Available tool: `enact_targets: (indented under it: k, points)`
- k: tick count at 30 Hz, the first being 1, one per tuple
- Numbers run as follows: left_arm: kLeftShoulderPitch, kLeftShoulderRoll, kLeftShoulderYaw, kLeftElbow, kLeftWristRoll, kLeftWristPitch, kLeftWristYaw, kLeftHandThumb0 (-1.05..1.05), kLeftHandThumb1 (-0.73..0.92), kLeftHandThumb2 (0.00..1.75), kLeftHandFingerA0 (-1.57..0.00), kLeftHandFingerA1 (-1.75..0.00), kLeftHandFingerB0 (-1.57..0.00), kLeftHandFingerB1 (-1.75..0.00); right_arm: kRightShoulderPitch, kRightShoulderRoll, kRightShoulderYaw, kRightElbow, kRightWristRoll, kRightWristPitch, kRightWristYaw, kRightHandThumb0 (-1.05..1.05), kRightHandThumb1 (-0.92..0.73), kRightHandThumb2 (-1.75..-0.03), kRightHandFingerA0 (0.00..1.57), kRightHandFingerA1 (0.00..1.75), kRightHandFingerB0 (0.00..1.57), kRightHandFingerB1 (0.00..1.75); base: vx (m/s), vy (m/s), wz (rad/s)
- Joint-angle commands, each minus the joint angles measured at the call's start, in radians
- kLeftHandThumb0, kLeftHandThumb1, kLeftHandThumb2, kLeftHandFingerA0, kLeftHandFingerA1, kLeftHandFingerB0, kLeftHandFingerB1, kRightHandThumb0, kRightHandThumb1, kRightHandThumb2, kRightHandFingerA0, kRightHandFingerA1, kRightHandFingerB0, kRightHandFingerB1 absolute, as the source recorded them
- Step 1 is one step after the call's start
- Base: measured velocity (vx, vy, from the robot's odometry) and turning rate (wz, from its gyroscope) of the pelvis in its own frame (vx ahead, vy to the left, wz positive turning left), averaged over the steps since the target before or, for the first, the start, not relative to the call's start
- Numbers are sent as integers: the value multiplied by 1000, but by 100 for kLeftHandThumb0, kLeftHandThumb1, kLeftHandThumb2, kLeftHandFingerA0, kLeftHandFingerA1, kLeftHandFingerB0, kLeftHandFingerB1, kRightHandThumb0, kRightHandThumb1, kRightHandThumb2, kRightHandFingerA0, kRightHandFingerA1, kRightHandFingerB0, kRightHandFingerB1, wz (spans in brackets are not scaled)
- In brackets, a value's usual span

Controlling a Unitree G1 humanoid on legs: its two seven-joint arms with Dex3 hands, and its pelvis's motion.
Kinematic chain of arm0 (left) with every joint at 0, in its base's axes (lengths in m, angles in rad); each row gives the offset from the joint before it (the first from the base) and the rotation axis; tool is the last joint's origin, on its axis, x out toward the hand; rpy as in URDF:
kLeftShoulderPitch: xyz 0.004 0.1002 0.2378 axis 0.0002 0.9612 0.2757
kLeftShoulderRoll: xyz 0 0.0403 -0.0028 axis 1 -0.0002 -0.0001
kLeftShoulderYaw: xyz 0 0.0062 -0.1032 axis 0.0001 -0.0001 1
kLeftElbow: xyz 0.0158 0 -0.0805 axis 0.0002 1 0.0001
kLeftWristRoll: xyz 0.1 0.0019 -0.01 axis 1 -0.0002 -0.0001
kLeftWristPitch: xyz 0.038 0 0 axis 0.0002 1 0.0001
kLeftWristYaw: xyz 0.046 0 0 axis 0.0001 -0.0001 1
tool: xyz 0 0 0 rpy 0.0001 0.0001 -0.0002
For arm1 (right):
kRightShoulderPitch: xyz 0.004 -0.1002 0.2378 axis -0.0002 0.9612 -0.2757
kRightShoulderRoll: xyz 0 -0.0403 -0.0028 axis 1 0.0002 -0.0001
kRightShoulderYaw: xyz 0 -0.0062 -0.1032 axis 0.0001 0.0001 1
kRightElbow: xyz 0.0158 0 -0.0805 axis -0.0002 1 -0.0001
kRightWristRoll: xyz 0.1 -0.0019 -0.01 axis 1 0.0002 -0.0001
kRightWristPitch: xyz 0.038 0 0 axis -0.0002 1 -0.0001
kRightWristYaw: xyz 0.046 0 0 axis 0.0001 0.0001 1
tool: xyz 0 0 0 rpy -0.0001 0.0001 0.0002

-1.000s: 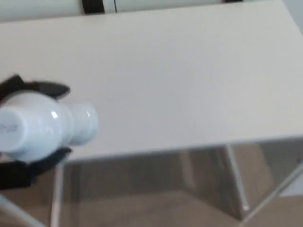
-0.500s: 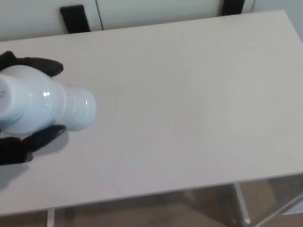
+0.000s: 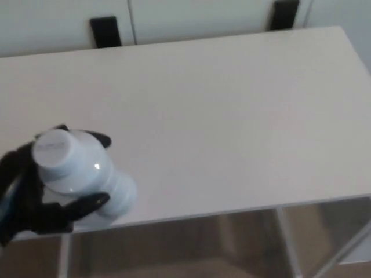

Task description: The robot picks up a bottle from a person using its left hand and walk towards the table in frontand put the bottle on the table.

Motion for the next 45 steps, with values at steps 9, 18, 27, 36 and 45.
enact_targets:
  k: [9,18,27,36,45]
  points:
    - [-112,-12,-134,128,114,45,33,-43,71,67,-96,-146,-94,-97,-7,-19,4,4,-3,12,26,-36,-71,-61,65,46,51,40,-23,-19,1]
    - [-252,1,-137,150,147,67,45,-40,76,69,-94,-146,-92,-101,-32,-21,10,8,-12,16,14,-37,-71,-61,65,45,52,39,-13,92,1]
    - [-241,5,-63,66,100,85,19,-35,79,67,-94,-148,-86,-98,-31,-22,12,4,-12,10,26,-37,-71,-61,64,46,52,40,-18,12,1]
    - [-256,3,-50,72,107,83,11,-32,79,67,-94,-147,-82,-98,-30,-25,11,-12,-11,3,35,-38,-71,-61,65,47,53,41,0,0,0]
    - [-364,2,-107,205,180,93,37,-26,81,67,-99,-142,-80,-94,-31,-29,17,-10,-16,8,41,-38,-71,-61,65,46,52,40,0,0,0]
